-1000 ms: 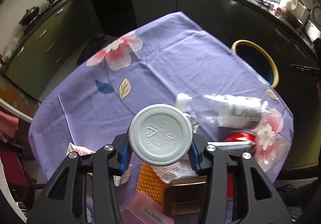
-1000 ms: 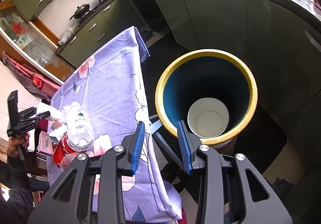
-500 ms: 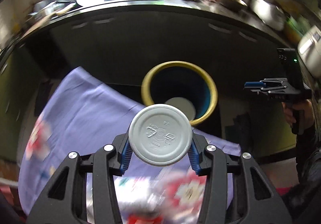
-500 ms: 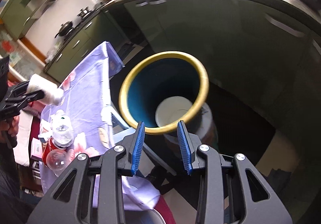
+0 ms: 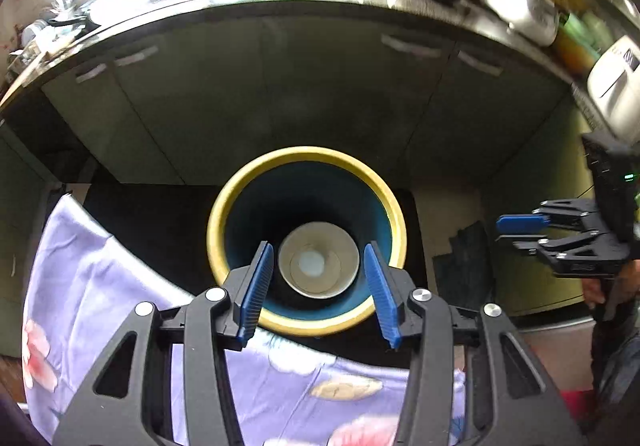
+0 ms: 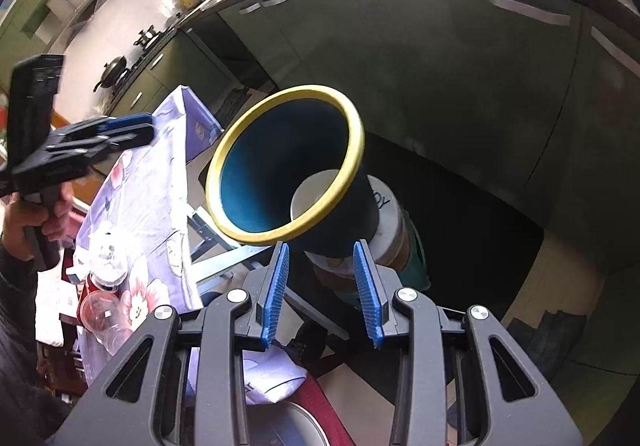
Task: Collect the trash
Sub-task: 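Grasp the white bottle cap with the left gripper and drop it into the bin, then grasp the Nongfu water bottle with the right gripper and lift it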
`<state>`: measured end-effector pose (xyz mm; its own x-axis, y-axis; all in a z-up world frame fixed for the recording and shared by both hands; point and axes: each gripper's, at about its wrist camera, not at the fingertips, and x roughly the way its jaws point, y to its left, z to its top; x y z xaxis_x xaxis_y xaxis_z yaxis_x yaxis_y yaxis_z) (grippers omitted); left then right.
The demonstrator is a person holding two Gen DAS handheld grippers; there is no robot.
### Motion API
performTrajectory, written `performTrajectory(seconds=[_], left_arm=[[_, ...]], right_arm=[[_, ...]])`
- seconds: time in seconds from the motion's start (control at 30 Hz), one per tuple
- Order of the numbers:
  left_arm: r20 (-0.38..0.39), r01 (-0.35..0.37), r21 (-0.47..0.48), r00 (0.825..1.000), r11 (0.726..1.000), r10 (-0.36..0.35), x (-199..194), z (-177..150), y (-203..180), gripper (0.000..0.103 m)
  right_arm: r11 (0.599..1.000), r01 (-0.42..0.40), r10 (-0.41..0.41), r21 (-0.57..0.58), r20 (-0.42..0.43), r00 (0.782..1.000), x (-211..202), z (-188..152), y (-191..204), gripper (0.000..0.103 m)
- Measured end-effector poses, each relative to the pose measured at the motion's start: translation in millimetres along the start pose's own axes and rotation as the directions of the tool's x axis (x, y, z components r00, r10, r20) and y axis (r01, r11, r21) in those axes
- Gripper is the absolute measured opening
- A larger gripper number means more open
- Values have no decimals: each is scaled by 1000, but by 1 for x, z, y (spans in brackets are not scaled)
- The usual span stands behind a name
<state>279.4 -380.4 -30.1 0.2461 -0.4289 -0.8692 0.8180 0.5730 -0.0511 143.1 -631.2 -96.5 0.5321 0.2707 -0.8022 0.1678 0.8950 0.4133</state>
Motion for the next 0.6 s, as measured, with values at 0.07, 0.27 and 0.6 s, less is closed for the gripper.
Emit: performTrajectory(seconds=[0.07, 0.27, 0.6], left_arm=[[32, 6, -25, 999, 1000, -5, -25, -10, 7, 62], [171, -5, -147, 985, 989, 31, -119, -70, 29, 82], [240, -73, -415, 952, 907, 187, -213, -210, 81, 91]], right_arm=[[999, -18, 18, -29, -9, 1000, 3, 0, 13, 34], [973, -109, 96, -202, -76, 992, 19, -4, 86, 37], [791, -281, 157, -543, -265, 951, 62, -16, 252, 55]])
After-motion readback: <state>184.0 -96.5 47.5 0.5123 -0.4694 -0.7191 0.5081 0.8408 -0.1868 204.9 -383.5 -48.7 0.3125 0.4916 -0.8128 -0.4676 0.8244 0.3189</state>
